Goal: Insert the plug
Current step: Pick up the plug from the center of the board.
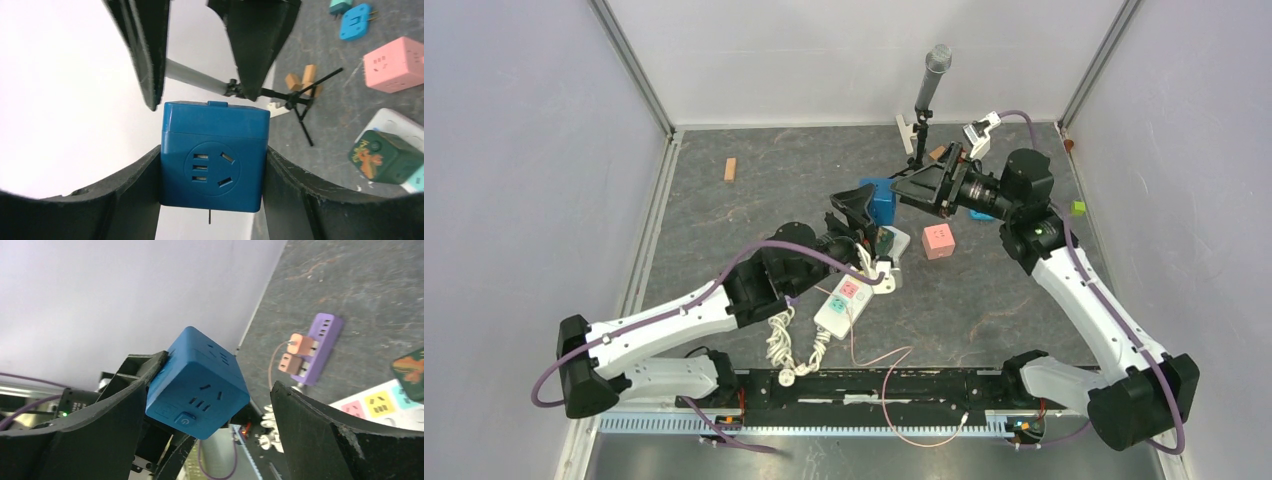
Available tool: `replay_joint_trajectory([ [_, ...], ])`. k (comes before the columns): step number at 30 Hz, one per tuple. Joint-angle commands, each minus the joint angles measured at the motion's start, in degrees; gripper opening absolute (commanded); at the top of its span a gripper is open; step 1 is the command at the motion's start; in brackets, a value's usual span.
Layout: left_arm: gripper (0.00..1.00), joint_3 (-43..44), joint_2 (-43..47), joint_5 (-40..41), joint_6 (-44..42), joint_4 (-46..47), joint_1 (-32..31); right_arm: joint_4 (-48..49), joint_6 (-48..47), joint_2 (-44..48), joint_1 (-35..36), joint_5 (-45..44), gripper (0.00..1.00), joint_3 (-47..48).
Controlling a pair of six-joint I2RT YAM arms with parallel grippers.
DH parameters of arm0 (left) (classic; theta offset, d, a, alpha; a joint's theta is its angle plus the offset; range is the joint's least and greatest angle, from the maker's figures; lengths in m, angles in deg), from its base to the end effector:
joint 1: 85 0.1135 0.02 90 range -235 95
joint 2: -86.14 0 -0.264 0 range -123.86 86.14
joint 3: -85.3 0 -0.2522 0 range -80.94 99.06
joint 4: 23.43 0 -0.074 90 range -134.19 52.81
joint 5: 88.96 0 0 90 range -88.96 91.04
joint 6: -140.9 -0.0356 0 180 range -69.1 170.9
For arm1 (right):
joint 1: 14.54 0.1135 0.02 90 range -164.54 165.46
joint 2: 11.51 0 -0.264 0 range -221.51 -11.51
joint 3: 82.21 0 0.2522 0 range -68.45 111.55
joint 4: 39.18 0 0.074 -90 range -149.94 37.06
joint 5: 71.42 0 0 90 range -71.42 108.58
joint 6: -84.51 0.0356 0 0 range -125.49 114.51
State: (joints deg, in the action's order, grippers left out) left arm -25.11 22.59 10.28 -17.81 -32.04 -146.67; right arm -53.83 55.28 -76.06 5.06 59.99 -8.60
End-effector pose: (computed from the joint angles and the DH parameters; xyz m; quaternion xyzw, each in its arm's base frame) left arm 0.1295 -0.2281 0.3715 0.6306 0.3528 0.1004 0.6840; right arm 0.2331 0.1080 0.3818 0.0213 0.7322 0.6056 0.3111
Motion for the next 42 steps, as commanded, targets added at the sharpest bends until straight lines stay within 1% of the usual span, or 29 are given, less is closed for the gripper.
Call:
replay_joint_trajectory([
  [1,0.02,1.0,2.5,9.5,-9.6,7.6,-3.0,12.5,11.1,0.8,-0.2,3.7,0.98,-3.4],
  [6,0.02,1.6,1.9,10.5,-11.1,6.7,-4.8,12.7,12.9,0.3,-0.1,4.0,0.98,-4.6],
  [10,0.02,2.0,1.1,10.3,-11.6,5.7,-5.4,18.4,17.4,-0.4,0.4,4.9,0.98,-6.0],
  [14,0.02,2.4,0.6,10.3,-12.3,5.4,-5.6,19.6,19.0,-1.0,1.0,5.6,0.98,-6.3],
  [16,0.02,2.9,0.2,10.2,-13.0,4.1,-5.7,21.7,21.1,-1.1,1.5,5.9,0.98,-7.2],
  [19,0.02,3.2,-0.1,10.0,-14.0,2.8,-5.8,24.3,23.7,-1.7,2.3,6.8,0.96,-7.8],
  [26,0.02,4.3,-0.7,9.6,-16.5,-1.5,-6.0,23.9,24.0,-3.0,3.9,7.7,0.86,-6.9],
  [29,0.02,4.5,-0.6,9.8,-17.2,-2.3,-6.0,23.0,23.5,-3.7,4.4,8.1,0.79,-6.3],
  [31,0.02,4.7,-0.6,9.8,-17.5,-2.6,-6.1,23.1,23.6,-3.8,4.5,8.0,0.71,-6.6],
  [35,0.02,4.9,-0.5,9.8,-18.1,-4.2,-6.1,23.8,23.4,-3.9,4.5,7.8,0.42,-6.9],
  [36,0.03,4.9,-0.4,9.8,-18.2,-4.4,-6.1,24.0,23.1,-3.9,4.6,7.9,0.32,-6.9],
  [37,0.08,4.8,-0.4,9.7,-18.1,-4.5,-6.1,24.1,22.6,-4.0,4.6,7.9,0.22,-6.9],
  [38,0.18,4.8,-0.3,9.8,-17.9,-4.5,-6.1,24.1,22.0,-4.0,4.6,8.0,0.12,-6.7],
  [39,0.36,4.8,-0.3,9.8,-17.6,-4.5,-6.2,24.1,21.3,-4.1,4.4,8.1,0.0,-6.7],
  [41,0.61,4.6,-0.2,9.7,-16.8,-4.5,-6.2,23.1,19.2,-4.3,4.4,8.5,0.0,-6.1],
  [42,0.82,4.6,-0.1,9.7,-16.2,-4.6,-6.1,21.9,17.4,-4.4,4.3,8.7,0.0,-5.5],
])
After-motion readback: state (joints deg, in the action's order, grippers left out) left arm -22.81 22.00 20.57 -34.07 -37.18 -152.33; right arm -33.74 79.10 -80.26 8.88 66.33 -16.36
